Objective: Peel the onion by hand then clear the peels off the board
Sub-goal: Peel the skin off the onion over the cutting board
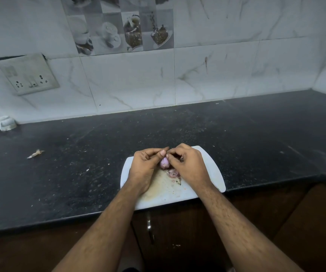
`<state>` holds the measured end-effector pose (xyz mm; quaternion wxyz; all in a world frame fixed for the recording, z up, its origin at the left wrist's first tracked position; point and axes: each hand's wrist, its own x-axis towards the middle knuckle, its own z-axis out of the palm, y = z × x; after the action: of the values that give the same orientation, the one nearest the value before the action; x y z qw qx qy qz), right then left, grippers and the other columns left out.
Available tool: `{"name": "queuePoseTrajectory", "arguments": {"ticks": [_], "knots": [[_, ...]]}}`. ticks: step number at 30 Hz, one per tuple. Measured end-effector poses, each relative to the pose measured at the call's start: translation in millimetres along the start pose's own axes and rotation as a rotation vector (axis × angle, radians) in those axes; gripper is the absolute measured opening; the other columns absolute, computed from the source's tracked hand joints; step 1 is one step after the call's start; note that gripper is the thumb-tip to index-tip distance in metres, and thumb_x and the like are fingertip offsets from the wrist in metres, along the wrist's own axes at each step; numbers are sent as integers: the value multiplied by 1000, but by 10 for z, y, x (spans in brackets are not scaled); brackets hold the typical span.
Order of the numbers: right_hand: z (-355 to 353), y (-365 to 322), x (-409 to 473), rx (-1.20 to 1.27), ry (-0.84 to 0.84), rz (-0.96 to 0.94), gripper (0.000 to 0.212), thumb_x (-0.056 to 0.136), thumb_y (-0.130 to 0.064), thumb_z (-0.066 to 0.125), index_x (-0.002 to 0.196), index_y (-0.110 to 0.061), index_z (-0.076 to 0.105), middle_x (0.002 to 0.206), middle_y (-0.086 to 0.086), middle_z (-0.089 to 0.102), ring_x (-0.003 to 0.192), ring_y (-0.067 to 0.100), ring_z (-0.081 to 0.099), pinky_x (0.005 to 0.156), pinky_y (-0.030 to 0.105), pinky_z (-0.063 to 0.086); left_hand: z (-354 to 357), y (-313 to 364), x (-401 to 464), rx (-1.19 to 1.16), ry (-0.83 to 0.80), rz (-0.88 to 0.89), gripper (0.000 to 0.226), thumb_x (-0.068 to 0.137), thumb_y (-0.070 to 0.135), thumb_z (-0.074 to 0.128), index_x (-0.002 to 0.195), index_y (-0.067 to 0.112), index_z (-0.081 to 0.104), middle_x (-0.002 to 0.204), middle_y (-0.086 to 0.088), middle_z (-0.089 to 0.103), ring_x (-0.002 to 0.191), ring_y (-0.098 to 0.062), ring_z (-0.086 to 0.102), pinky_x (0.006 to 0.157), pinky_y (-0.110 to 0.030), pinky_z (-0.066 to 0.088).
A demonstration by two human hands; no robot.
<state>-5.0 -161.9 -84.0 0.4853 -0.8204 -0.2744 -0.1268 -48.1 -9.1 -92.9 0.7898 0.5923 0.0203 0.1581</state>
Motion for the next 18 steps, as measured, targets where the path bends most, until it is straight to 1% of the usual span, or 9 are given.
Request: {"name": "queuePoseTrajectory", "arguments": {"ticks": [3, 6, 11, 13, 15, 18], "knots": [[3, 4, 2, 6, 9, 12, 12, 90, -27, 76, 100, -20, 80, 90, -12, 68, 82, 5, 66, 74, 33, 59, 7, 12, -13, 3, -17, 9, 25, 87, 8, 72, 108, -4, 77, 109, -24, 77, 109, -37, 74, 98, -43, 59], [-5, 10, 13, 7, 15, 28, 8, 89, -25, 77, 94, -19, 79, 88, -10, 68, 79, 7, 66, 72, 33, 59, 11, 21, -20, -9, -34, 16, 26, 86, 7, 72, 109, -5, 76, 108, -25, 77, 107, -36, 75, 95, -39, 61], [18, 19, 16, -38, 13, 48, 9, 95, -24, 70, 98, -18, 76, 92, -10, 65, 78, 4, 62, 70, 23, 55, 9, -1, -4, -2, -40, 17, 21, 95, 5, 66, 111, -5, 76, 110, -26, 76, 108, -37, 74, 97, -42, 59], [17, 23, 17, -25, 28, 51, 13, 99, -24, 65, 103, -17, 75, 96, -9, 66, 83, 2, 63, 73, 20, 54, 9, -16, 0, 20, -33, 15, 22, 99, 8, 63, 111, -5, 76, 110, -25, 76, 109, -37, 73, 100, -47, 57], [6, 24, 20, 17, 8, 49, 17, 102, -27, 62, 106, -17, 75, 100, -9, 68, 89, 2, 64, 77, 21, 56, 0, -26, 8, 40, -21, 20, 24, 100, 12, 64, 111, -4, 76, 111, -26, 76, 111, -41, 72, 104, -53, 54], [6, 15, 15, 33, -46, 42, 17, 96, -34, 70, 107, -21, 74, 101, -12, 67, 90, 4, 65, 77, 19, 55, -22, -23, 7, 47, -14, 17, 24, 101, 13, 63, 113, -4, 76, 111, -28, 75, 113, -47, 69, 105, -57, 53]]}}
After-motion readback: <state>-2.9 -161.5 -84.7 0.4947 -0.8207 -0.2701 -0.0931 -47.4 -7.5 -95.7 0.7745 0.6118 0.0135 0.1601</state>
